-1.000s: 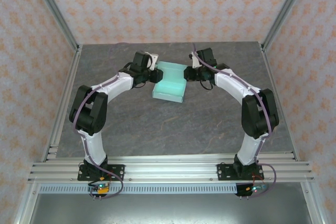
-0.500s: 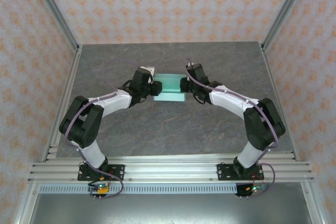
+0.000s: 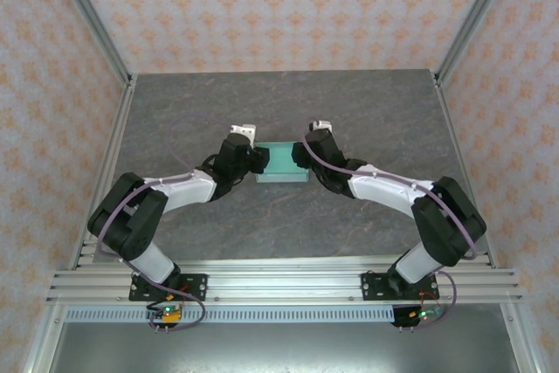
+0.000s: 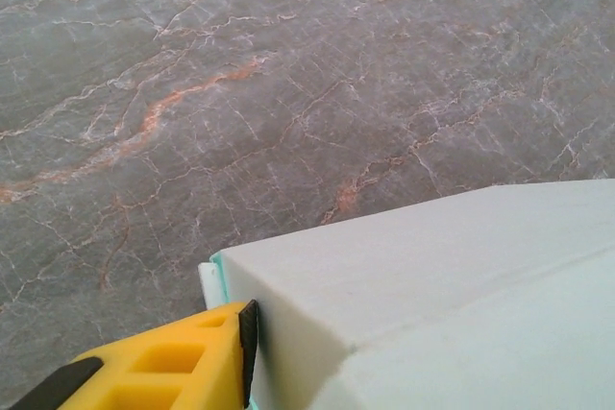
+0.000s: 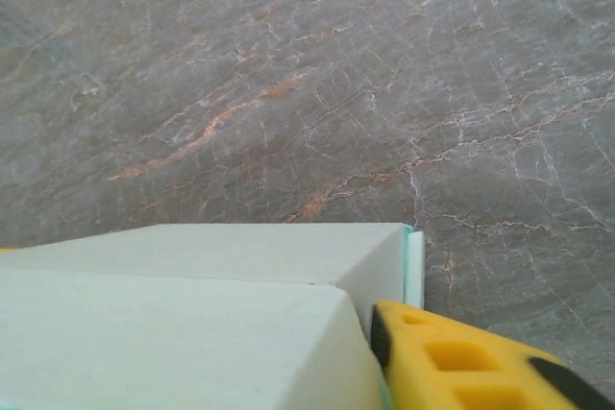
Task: Fold the paper box
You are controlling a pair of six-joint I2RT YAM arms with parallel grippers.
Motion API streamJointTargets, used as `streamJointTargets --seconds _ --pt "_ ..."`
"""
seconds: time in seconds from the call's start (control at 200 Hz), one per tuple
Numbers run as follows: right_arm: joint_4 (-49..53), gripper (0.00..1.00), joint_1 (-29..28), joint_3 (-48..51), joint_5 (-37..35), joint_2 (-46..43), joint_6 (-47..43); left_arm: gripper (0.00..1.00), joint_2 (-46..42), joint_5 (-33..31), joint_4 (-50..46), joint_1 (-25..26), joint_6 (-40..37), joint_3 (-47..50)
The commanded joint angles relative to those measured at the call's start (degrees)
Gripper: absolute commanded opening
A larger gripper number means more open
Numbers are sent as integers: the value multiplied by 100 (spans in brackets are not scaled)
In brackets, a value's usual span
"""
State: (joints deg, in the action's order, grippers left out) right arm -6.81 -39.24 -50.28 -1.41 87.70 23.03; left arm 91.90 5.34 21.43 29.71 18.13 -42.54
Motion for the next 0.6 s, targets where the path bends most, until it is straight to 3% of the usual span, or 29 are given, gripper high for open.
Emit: streamJointTargets --seconds 0.0,0.075,0.185,0.32,0.4,0.45,0.481,0.596 --pt "-30 46 -31 198 -41 -363 1187 35 -95 -403 658 114 -226 317" --pt "138 50 -31 350 -129 -497 2257 35 -60 -548 879 149 -252 484" --pt "240 52 -35 636 -283 -766 3107 35 -58 -722 966 185 -301 576" --pt "508 55 -31 667 -175 -1021 3185 37 -226 -585 927 194 -139 651" --pt "1004 55 -31 591 -236 -1306 3297 41 -906 -226 75 194 -86 450" --pt "1202 57 -31 635 -354 -1625 3412 47 -1613 -75 -541 198 -101 295" --pt "1427 63 -22 651 -488 -1842 3562 52 -1982 -111 -912 195 -102 164" --pt "2428 85 71 616 -835 -2480 4273 82 -2849 -303 -2427 115 78 -605"
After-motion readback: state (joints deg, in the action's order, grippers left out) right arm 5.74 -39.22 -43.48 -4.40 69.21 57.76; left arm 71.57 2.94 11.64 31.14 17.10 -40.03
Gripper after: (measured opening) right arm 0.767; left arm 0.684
